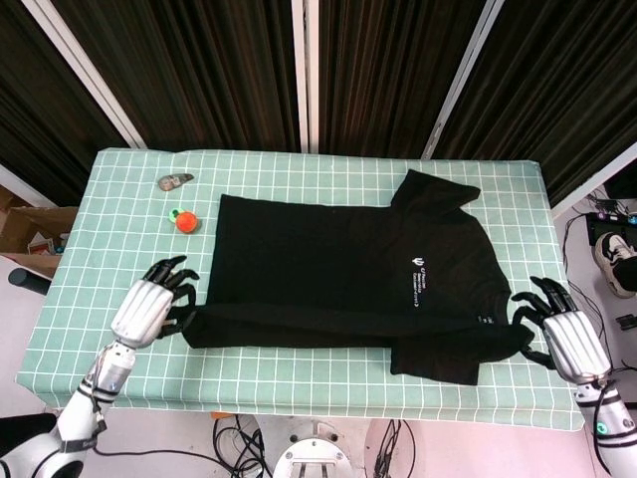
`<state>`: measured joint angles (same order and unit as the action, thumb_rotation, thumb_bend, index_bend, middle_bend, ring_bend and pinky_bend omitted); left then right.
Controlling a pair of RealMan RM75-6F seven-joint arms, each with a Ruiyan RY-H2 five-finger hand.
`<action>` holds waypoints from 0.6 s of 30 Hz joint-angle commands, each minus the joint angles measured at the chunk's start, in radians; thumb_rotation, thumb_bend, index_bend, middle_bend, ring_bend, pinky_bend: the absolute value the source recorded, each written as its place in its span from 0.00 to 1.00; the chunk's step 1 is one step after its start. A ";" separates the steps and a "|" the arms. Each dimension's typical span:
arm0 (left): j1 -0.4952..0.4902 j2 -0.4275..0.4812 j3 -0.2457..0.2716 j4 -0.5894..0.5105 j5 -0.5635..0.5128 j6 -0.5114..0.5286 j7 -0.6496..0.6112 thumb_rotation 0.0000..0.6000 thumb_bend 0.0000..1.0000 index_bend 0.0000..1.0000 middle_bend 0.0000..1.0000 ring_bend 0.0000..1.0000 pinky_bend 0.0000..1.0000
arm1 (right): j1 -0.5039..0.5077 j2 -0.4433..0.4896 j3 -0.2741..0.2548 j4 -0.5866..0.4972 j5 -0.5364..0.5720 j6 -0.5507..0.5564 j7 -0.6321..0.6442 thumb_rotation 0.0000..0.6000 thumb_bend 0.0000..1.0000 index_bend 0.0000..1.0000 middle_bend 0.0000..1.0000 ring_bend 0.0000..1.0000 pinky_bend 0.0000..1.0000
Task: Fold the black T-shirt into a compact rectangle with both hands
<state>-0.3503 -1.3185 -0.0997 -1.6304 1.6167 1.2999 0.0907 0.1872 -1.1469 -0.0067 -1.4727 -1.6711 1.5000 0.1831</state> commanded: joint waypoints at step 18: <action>-0.338 -0.034 -0.164 0.275 -0.347 -0.439 0.107 1.00 0.48 0.68 0.33 0.14 0.19 | 0.248 -0.046 0.167 0.059 0.221 -0.341 -0.096 1.00 0.62 0.80 0.36 0.09 0.14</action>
<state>-0.6555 -1.3304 -0.2604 -1.3987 1.2991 0.8985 0.1819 0.4212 -1.1794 0.1527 -1.4321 -1.4656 1.1767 0.0852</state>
